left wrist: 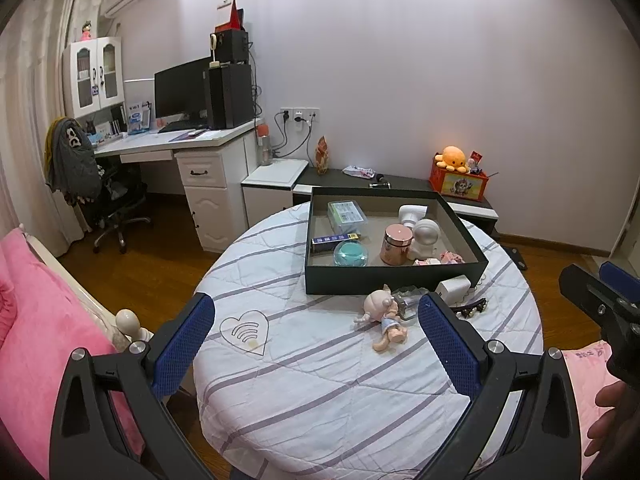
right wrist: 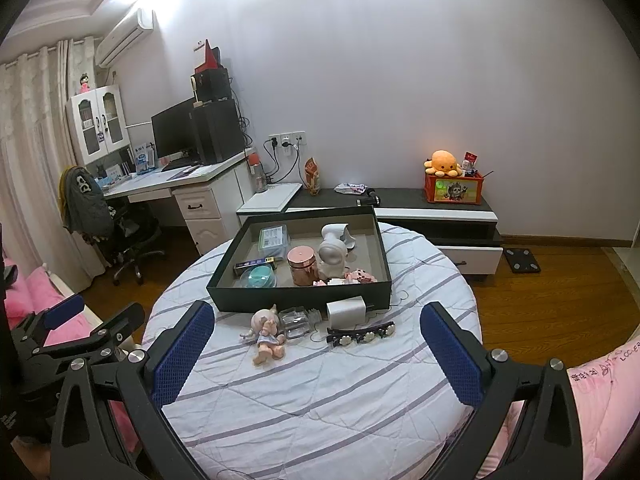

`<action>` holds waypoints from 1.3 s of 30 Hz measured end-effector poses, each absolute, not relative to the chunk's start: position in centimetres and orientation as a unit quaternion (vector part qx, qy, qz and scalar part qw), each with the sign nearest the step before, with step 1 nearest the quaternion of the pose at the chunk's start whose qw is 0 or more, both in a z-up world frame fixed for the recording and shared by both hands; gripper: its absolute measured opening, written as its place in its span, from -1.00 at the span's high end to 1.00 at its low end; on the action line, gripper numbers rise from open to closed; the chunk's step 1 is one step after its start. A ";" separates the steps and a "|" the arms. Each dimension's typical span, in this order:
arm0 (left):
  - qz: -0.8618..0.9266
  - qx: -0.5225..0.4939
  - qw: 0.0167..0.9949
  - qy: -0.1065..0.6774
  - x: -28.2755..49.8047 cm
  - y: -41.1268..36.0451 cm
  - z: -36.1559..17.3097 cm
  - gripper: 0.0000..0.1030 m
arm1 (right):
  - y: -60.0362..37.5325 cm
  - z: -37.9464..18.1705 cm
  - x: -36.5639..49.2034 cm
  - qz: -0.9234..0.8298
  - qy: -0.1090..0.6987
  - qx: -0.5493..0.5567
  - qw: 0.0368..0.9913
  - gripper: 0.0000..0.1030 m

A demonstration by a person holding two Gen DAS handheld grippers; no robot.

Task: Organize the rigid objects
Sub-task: 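Withdraw both open tools from the tray toward the remaining items, then grasp the white charger with the right tool while the left tool grasps the baby doll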

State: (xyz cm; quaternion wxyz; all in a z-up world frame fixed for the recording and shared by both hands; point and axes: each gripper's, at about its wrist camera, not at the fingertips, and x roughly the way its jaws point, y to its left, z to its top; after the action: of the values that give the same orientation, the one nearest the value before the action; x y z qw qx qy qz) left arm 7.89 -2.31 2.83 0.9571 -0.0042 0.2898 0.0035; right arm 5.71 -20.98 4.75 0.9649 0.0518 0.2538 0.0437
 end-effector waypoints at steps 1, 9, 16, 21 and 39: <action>0.004 -0.004 0.957 0.291 7.9 -2.3 2.8 -1.00 | -21.0 4.7 5.6 0.043 0.255 0.052 0.965 -1.00; 0.000 -0.002 0.949 0.315 9.1 -2.8 0.8 -1.00 | -22.2 3.4 6.9 0.030 0.276 0.053 0.959 -1.00; -0.009 0.001 0.940 0.342 11.1 -3.7 -1.9 -1.00 | -23.5 0.7 9.5 0.015 0.312 0.051 0.948 -1.00; -0.013 0.006 0.931 0.366 13.1 -4.8 -4.4 -1.00 | -23.9 -1.5 11.7 0.011 0.341 0.045 0.939 -1.00; -0.027 0.004 0.898 0.440 21.7 -7.8 -11.8 -0.99 | -25.2 -8.1 19.4 0.007 0.414 0.053 0.909 -1.00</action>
State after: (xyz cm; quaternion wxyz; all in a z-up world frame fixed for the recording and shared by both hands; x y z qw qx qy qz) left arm 21.75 -7.76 -11.78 0.8976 0.0045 0.4399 -0.0275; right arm 19.36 -25.24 -8.08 0.9086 0.0533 0.4142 0.0069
